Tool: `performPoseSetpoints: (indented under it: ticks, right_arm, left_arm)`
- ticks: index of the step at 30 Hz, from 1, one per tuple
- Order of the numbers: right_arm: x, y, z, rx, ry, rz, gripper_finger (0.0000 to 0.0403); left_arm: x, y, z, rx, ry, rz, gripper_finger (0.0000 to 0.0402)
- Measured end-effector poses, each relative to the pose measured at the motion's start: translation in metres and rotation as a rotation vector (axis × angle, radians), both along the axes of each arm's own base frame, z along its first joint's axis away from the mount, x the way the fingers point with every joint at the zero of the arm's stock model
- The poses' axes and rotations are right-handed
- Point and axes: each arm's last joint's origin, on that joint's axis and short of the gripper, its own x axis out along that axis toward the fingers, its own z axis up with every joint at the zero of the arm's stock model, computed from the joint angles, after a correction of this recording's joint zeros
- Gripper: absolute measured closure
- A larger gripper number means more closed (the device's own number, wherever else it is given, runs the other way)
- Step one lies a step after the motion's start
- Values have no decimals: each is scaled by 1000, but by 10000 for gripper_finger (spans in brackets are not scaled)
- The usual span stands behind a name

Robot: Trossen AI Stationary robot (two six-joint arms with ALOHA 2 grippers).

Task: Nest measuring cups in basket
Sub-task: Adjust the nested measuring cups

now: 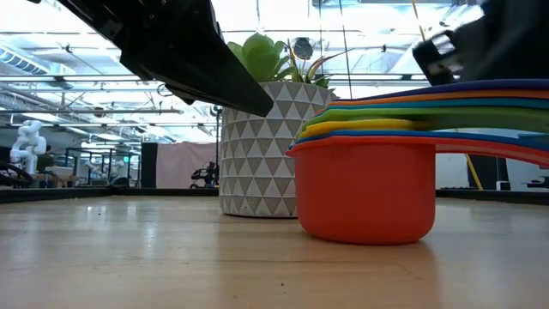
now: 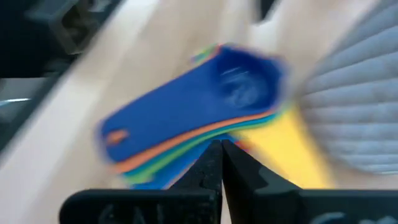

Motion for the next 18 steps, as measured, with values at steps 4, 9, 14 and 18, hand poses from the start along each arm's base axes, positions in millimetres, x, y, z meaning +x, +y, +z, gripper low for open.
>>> performPoseSetpoints:
  ticks: [4,9,14,18]
  right_arm:
    - [1,-11,10,-131,-78,-61,403]
    - [4,-25,21,-161,-95,-61,403]
    - [9,-40,18,-111,-8,-28,403]
    - [13,-53,14,-102,31,-33,403]
  left_arm:
    - [0,0,0,-2,0,1,397]
    - [0,0,0,-2,0,2,393]
    - [0,-3,2,-23,-26,-3,398]
    - [-2,-11,5,-39,-61,-22,394]
